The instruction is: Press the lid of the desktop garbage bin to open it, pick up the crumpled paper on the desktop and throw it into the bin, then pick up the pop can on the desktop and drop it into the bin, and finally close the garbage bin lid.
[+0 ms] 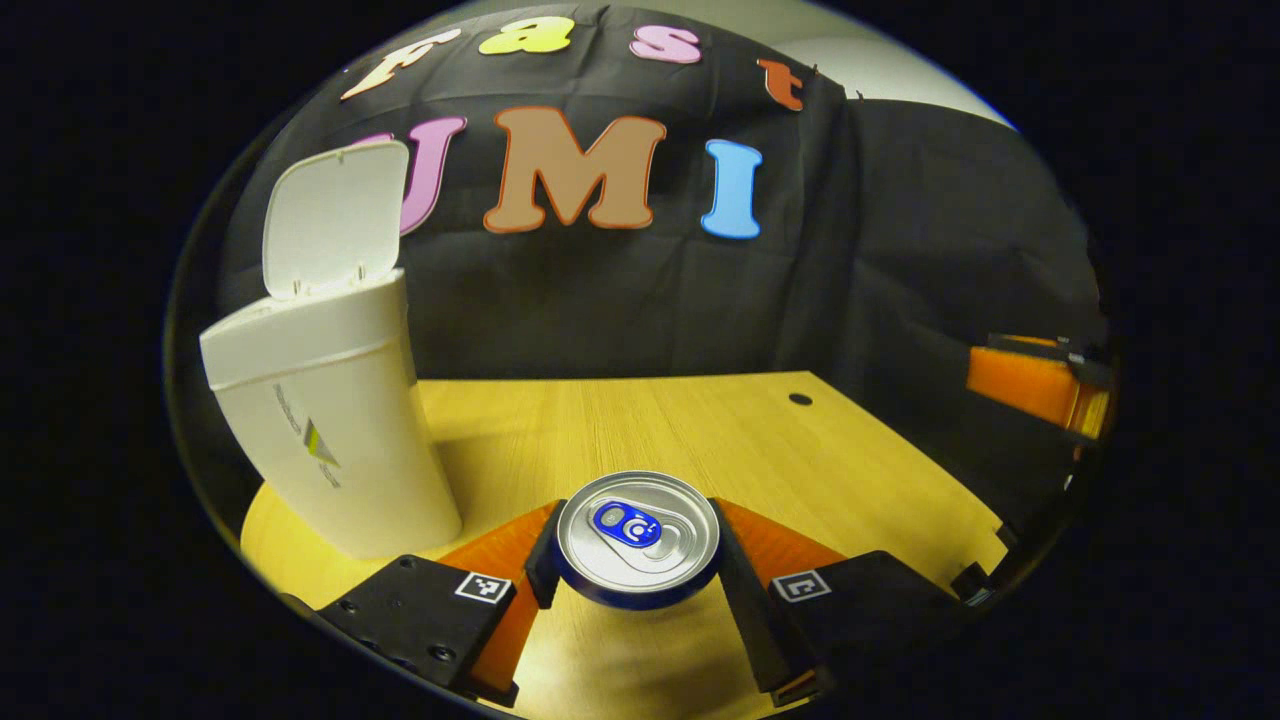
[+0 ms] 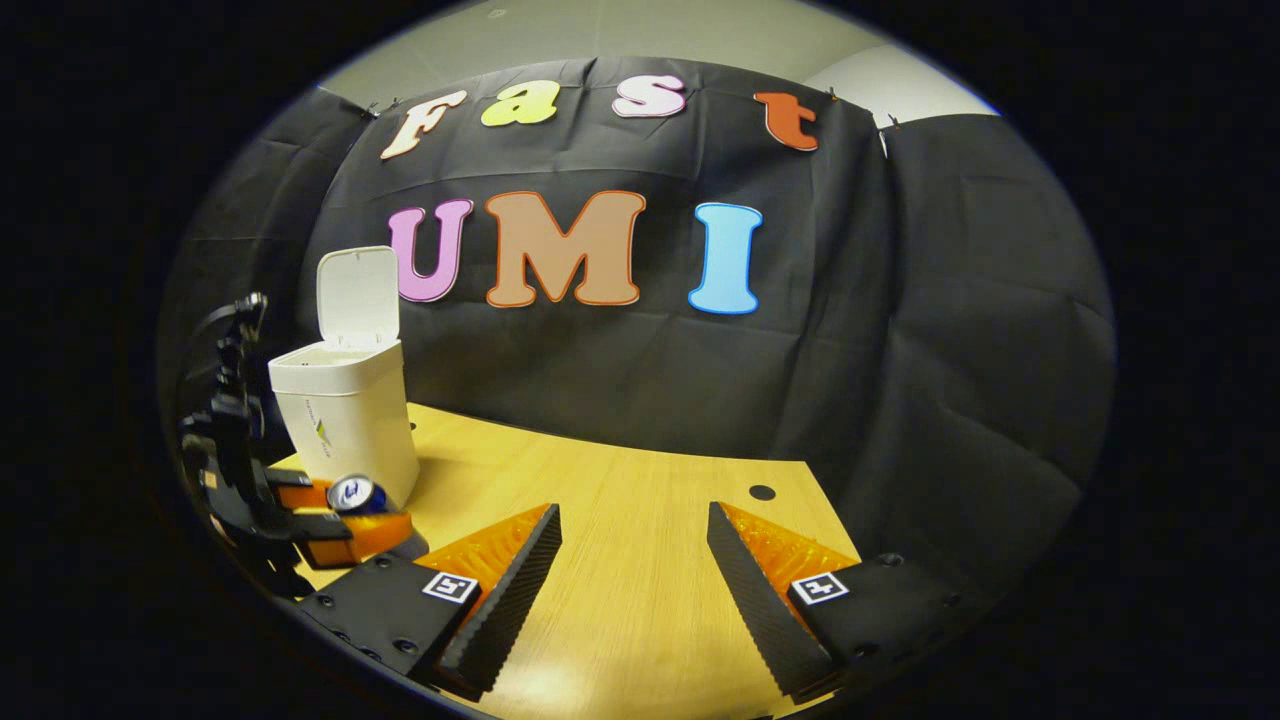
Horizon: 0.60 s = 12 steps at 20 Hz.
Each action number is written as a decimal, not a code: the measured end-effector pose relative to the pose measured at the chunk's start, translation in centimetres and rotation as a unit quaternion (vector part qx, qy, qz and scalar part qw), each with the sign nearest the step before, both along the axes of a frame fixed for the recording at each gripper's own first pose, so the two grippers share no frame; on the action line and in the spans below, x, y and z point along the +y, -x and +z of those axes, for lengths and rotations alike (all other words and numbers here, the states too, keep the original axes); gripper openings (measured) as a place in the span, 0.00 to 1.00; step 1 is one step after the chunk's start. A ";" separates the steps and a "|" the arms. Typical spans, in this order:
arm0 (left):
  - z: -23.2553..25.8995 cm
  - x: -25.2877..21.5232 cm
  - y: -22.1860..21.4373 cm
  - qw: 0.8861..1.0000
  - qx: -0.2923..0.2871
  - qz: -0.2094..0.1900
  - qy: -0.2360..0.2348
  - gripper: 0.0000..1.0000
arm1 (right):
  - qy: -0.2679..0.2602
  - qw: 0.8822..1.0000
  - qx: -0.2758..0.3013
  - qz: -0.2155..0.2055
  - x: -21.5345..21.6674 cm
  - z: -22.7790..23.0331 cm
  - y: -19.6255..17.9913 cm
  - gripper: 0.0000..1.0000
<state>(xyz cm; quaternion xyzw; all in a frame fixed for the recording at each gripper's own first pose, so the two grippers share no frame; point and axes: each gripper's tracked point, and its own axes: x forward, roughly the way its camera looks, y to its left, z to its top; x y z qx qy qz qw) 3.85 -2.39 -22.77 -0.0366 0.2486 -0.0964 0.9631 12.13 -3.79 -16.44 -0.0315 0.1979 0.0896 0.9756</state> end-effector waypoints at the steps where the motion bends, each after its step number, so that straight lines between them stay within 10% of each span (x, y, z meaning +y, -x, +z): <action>1: 1.5 0.0 -0.4 1.000 -0.015 0.000 0.002 0.79 | -0.003 1.000 -0.003 0.003 0.4 0.3 -0.2 0.98; 12: 14.6 6.0 -6.3 0.987 -0.156 0.025 -0.039 0.78 | -0.027 0.999 -0.022 -0.001 2.5 1.2 -1.4 0.98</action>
